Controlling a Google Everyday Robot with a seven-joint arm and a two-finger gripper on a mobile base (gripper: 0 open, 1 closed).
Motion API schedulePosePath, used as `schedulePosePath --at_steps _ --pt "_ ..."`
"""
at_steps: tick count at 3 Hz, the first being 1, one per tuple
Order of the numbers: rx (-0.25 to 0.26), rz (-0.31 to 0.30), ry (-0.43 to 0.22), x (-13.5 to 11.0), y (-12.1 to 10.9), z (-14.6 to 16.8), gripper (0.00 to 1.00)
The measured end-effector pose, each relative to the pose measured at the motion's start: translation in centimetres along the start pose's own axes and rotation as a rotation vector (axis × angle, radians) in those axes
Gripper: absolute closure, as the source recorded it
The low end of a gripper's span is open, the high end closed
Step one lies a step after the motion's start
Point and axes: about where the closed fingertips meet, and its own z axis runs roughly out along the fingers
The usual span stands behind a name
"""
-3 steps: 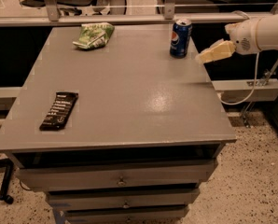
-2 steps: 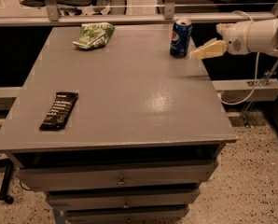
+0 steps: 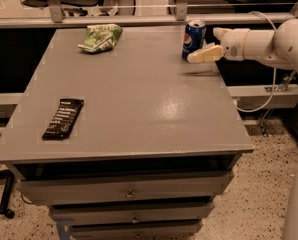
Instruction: Pick pepsi can
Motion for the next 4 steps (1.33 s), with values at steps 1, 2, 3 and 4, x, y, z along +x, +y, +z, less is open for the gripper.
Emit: schedulePosePath --at_steps 1,2,3,4 --pt "-0.028 0.011 -0.046 -0.7 0.5 2.6 0.17" --pt "-0.055 0.005 -0.072 -1.2 1.3 4.2 0.41" --pt "-0.079 -0.003 -0.078 -1.9 2.3 4.4 0.64" --pt "-0.119 0.006 -0.073 -4.3 4.5 4.2 0.88"
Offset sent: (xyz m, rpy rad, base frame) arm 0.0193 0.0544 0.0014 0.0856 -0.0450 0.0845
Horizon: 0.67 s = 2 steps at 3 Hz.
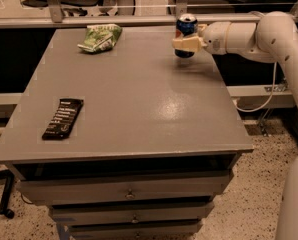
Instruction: Pick pepsi can
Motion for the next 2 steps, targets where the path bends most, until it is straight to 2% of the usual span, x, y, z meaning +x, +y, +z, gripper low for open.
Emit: schedulePosePath --at_steps 1,2 --pt "-0.056 0.025 0.004 -3.6 2.44 -0.15 1.0" --pt "-0.072 0.038 0.01 -3.8 2.96 -0.1 1.0"
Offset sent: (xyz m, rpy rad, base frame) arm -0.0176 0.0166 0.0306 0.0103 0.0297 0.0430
